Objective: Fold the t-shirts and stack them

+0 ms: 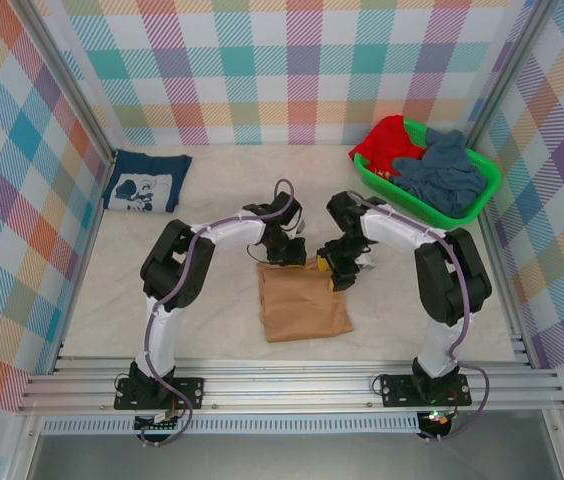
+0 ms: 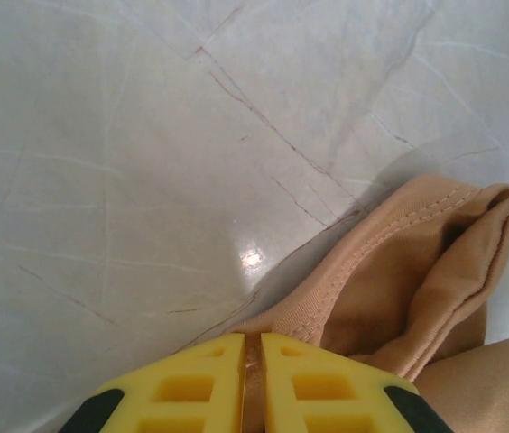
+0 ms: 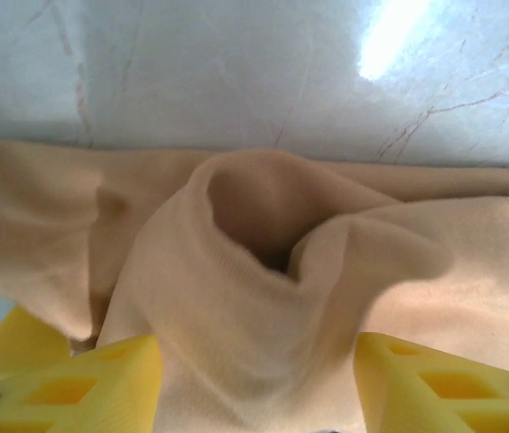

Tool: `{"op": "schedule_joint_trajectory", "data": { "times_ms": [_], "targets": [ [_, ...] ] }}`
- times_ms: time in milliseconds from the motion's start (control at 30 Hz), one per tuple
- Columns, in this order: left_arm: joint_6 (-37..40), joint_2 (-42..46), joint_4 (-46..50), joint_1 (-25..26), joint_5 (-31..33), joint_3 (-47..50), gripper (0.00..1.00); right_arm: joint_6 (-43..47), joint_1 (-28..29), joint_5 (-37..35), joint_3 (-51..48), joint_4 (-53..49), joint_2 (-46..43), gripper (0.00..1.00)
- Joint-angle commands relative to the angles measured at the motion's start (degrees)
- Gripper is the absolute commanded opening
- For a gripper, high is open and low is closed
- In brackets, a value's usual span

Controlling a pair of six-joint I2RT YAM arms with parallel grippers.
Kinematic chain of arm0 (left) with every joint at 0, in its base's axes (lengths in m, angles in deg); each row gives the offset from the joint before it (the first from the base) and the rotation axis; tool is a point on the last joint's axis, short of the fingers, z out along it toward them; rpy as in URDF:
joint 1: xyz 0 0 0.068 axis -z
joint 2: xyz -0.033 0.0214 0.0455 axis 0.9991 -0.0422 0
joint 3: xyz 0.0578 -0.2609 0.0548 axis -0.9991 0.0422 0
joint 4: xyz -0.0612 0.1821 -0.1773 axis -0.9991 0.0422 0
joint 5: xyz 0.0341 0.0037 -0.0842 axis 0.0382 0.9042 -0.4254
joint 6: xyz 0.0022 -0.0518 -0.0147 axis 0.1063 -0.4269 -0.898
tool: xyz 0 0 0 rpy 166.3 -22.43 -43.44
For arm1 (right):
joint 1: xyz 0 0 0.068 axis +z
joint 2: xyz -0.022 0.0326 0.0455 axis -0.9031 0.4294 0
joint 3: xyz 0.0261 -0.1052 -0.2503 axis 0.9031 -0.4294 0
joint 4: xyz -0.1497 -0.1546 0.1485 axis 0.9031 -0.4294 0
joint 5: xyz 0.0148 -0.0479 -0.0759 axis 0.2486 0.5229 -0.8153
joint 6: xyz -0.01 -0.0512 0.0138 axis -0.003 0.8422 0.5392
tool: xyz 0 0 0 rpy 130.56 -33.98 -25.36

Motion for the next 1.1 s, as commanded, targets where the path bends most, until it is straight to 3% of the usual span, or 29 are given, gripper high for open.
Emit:
{"op": "schedule_joint_trajectory", "data": {
  "times_ms": [0, 233, 400, 900, 1067],
  "targets": [
    [0.8, 0.3, 1.6, 0.9, 0.8, 0.5, 0.13, -1.3, -0.6, -0.2, -0.8, 0.4, 0.8, 0.43],
    [1.1, -1.1, 1.7, 0.8, 0.6, -0.2, 0.12, 4.6, 0.4, -3.4, 3.1, -4.2, -3.5, 0.13],
    [1.1, -1.9, 1.9, 0.9, 0.3, -1.1, 0.12, 5.2, 0.9, -3.0, 1.9, -3.5, -6.9, 0.0],
    [1.8, -3.4, 3.0, 0.8, 0.0, -3.3, 0.11, 11.4, 1.1, -4.5, 12.7, -8.4, -4.1, 0.0],
    [1.8, -2.9, 3.6, 0.8, 1.4, -3.6, 0.12, 12.1, 0.3, -4.8, 11.6, -6.4, -1.6, 0.0]
  ]
}}
